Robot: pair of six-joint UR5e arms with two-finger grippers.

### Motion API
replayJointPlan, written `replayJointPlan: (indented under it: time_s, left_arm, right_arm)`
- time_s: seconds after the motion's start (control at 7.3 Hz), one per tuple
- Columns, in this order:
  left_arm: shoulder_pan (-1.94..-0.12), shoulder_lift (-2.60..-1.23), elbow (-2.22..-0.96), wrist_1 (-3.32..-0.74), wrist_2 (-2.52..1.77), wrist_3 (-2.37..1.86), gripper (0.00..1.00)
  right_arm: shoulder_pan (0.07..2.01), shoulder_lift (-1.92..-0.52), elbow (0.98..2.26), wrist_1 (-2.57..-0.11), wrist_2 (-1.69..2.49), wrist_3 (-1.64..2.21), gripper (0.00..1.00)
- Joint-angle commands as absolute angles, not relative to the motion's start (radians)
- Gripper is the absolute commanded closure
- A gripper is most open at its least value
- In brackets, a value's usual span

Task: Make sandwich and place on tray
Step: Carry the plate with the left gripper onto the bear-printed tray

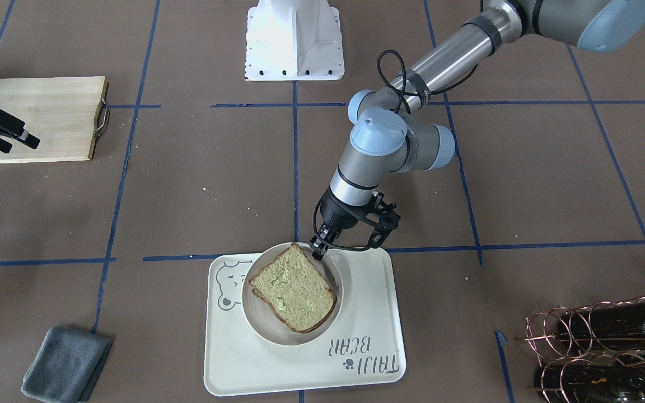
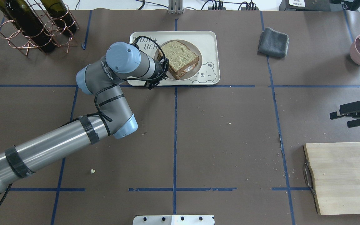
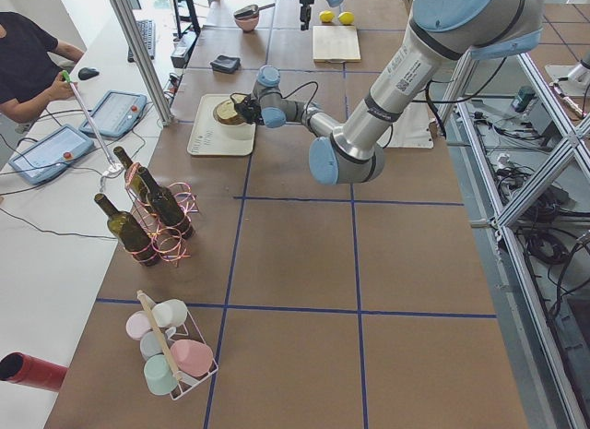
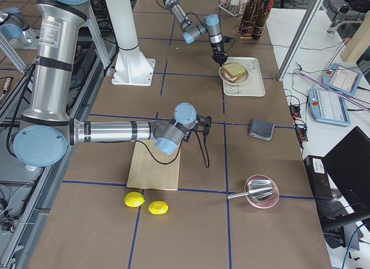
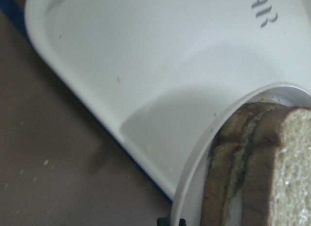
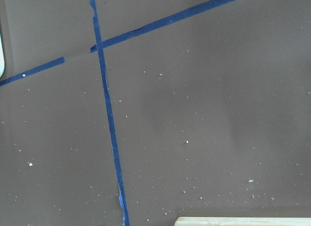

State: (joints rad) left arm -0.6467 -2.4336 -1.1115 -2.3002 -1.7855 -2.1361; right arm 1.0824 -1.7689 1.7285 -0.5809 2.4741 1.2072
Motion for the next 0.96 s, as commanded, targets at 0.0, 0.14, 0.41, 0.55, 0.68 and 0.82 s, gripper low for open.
replayJointPlan:
  time_s: [0.0,0.14,0.41,0.55,0.68,0.82]
  left_arm:
    - [-0.653,-2.447,-1.060,-2.342,-1.784,-2.140,1.00]
    - [-0.653,-2.447,-1.058,-2.344,-1.786,-2.128,0.95]
    - [-0.655,-2.445,-1.063,-2.350,-1.786,-2.077,0.64]
    - [-0.661,-2.442,-1.072,-2.362,-1.787,-2.068,0.61]
    - [-0.666,-2.421,-1.101,-2.364,-1.787,-2.037,0.60]
    - [-0.667,-2.311,-1.232,-2.364,-1.795,-2.010,0.61]
  right_arm:
    - [1.083,-1.779,1.746,-0.580,2.474,1.207,0.00]
    - [1.083,-1.781,1.746,-0.580,2.474,1.207,0.00]
    - [1.080,-1.781,1.744,-0.580,2.473,1.207,0.00]
    - [1.080,-1.781,1.744,-0.580,2.471,1.207,0.00]
    - [1.080,-1.781,1.743,-0.580,2.471,1.207,0.00]
    - [1.081,-1.781,1.743,-0.580,2.473,1.207,0.00]
